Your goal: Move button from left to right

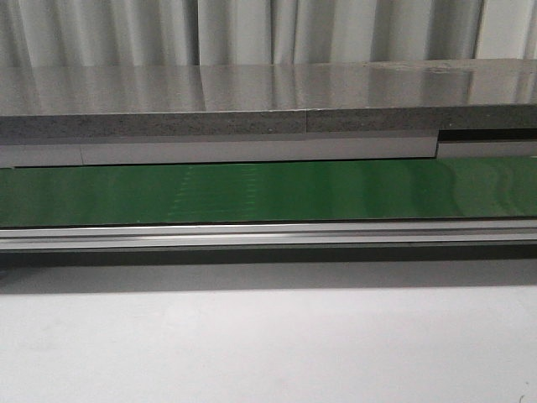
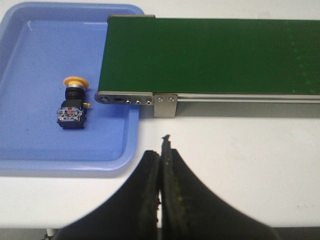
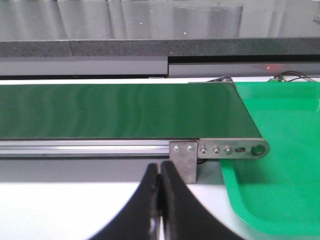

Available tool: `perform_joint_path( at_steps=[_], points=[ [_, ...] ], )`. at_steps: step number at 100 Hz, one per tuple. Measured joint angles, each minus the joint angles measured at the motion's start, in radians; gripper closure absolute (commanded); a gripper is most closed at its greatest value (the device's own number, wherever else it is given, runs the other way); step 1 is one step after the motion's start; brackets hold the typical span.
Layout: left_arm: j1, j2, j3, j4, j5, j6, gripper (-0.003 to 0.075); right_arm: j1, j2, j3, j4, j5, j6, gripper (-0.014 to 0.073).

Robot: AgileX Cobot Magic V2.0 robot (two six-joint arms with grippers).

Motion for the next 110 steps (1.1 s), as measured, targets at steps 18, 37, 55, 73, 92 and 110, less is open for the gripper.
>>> perform_joint_path(
  at_steps=[18,37,55,73,92,110],
  points=[
    [0.0,0.024,0.0,0.0,0.012,0.0,0.0741,0.0,0.0,0.0,0.0,0.0,0.0,0.0659],
    [0.0,0.026,-0.002,0.001,0.014,0.0,0.0723,0.0,0.0,0.0,0.0,0.0,0.0,0.0659],
    [0.0,0.026,-0.002,0.001,0.014,0.0,0.0398,0.0,0.0,0.0,0.0,0.0,0.0,0.0659],
    [0.0,0.026,-0.002,0.002,0.014,0.0,0.0052,0.0,0.0,0.0,0.0,0.0,0.0,0.0659],
    [0.0,0.026,-0.002,0.006,0.003,0.0,0.0065,0.0,0.0,0.0,0.0,0.0,0.0,0.0659],
    [0.002,0.027,-0.002,-0.01,-0.017,0.0,0.0102,0.0,0.0,0.0,0.0,0.0,0.0,0.0659]
  ],
)
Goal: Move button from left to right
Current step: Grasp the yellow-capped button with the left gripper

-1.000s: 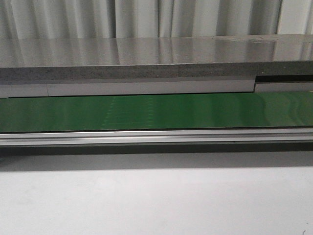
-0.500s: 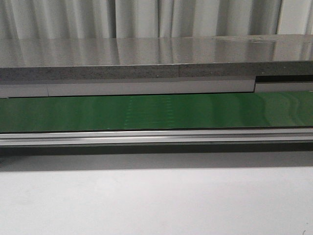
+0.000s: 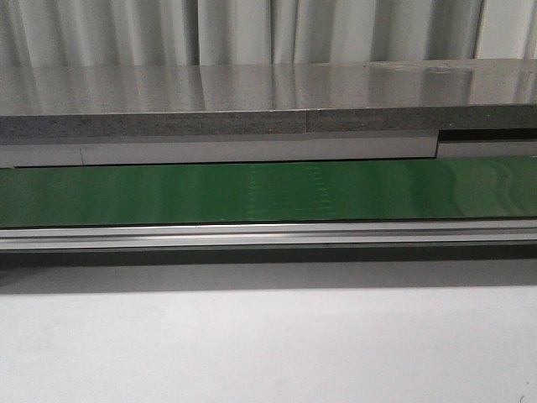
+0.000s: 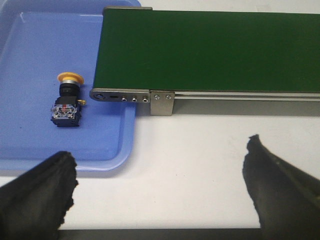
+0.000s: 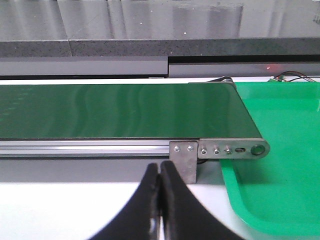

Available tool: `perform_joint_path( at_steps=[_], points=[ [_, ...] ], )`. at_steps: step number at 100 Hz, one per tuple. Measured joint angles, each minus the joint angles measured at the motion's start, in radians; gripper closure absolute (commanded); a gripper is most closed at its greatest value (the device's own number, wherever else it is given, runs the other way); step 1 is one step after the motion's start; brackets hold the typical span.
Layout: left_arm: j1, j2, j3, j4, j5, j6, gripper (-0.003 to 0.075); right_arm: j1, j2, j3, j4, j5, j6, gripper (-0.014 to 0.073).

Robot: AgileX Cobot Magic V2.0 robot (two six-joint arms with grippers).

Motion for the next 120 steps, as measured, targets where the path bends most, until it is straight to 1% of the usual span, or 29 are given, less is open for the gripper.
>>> perform_joint_path(
  at_steps=[12,25,44,70,80,103,120],
  points=[
    [0.009,0.029,-0.017,0.016,0.0,-0.005,0.0115,0.0,0.0,0.0,0.0,0.0,0.0,0.0659],
    [0.048,0.123,-0.067,0.07,0.0,-0.011,0.0121,0.0,0.0,0.0,0.0,0.0,0.0,0.0659],
    [0.156,0.325,-0.172,0.095,-0.002,-0.014,0.0121,0.0,0.0,0.0,0.0,0.0,0.0,0.0659],
    [0.319,0.647,-0.313,0.096,-0.062,-0.016,0.0121,0.0,0.0,0.0,0.0,0.0,0.0,0.0659],
    [0.364,0.782,-0.379,0.096,-0.068,-0.016,0.0121,0.0,0.0,0.0,0.0,0.0,0.0,0.0659],
    [0.381,1.016,-0.462,0.094,-0.075,-0.017,0.0121,0.0,0.0,0.0,0.0,0.0,0.0,0.0659],
    [0.381,1.111,-0.479,0.09,-0.086,-0.017,0.0121,0.0,0.0,0.0,0.0,0.0,0.0,0.0659]
  ],
)
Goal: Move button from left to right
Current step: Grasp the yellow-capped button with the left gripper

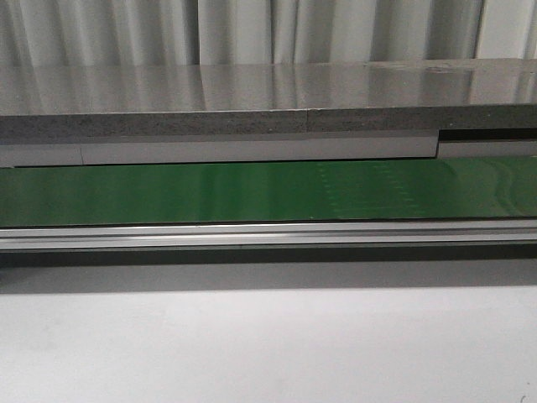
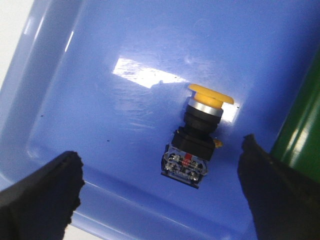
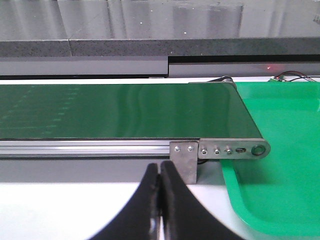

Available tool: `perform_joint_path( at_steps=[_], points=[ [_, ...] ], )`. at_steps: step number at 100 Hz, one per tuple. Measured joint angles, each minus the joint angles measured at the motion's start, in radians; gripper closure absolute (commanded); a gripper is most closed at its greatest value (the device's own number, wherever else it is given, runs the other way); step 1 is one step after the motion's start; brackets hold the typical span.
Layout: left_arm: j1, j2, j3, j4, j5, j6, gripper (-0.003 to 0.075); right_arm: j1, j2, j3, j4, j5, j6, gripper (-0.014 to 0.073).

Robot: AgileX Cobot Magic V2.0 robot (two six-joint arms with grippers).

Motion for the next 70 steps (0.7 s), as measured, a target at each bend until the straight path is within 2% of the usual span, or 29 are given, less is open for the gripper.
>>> perform_joint_path(
  at_steps=[70],
  points=[
    [0.0,0.149,-0.001,-0.021,-0.036,0.0,0.0121,0.0,0.0,0.0,0.0,0.0,0.0,0.0659]
  ],
)
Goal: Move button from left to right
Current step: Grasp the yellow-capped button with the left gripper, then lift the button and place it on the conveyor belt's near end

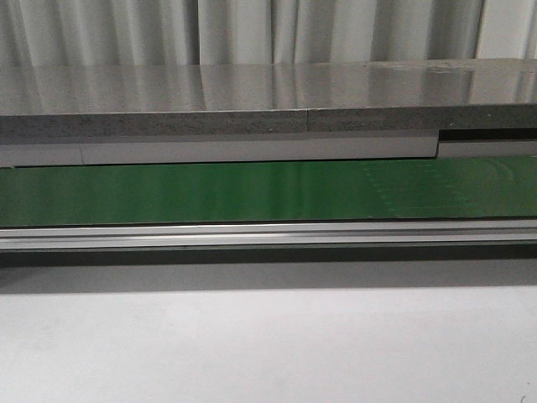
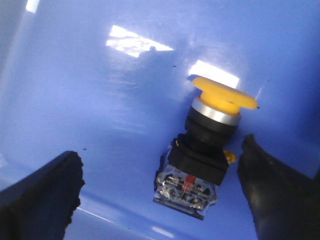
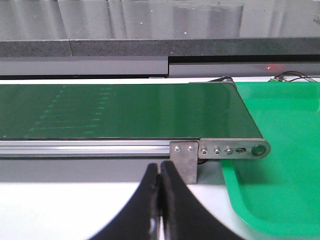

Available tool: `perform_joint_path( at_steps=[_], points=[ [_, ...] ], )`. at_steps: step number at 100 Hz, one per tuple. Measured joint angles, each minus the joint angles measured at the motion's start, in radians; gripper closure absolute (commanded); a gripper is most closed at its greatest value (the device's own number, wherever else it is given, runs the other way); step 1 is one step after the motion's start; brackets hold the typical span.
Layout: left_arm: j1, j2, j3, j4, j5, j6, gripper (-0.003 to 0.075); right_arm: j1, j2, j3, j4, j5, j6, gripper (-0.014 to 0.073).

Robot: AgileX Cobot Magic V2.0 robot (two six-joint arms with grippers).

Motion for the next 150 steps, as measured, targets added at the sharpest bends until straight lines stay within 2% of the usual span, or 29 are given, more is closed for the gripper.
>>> perform_joint_path(
  at_steps=[78,86,108,119,131,150],
  points=[
    [0.002,0.111,-0.01,-0.031,-0.084,0.024,0.0132,0.0,0.0,0.0,0.0,0.0,0.0,0.0659],
    [0.002,0.118,-0.013,-0.031,-0.088,0.024,0.0188,0.0,0.0,0.0,0.0,0.0,0.0,0.0659],
    [0.002,0.125,-0.013,-0.044,-0.09,0.026,0.0479,0.0,0.0,0.0,0.0,0.0,0.0,0.0659],
    [0.002,0.125,-0.013,-0.044,-0.086,0.026,0.058,0.0,0.0,0.0,0.0,0.0,0.0,0.0659],
    [0.002,0.125,-0.022,-0.044,-0.065,0.026,0.0621,0.0,0.0,0.0,0.0,0.0,0.0,0.0659],
    [0.002,0.121,-0.101,-0.06,0.027,0.027,0.0626,0.0,0.0,0.0,0.0,0.0,0.0,0.0659]
  ],
)
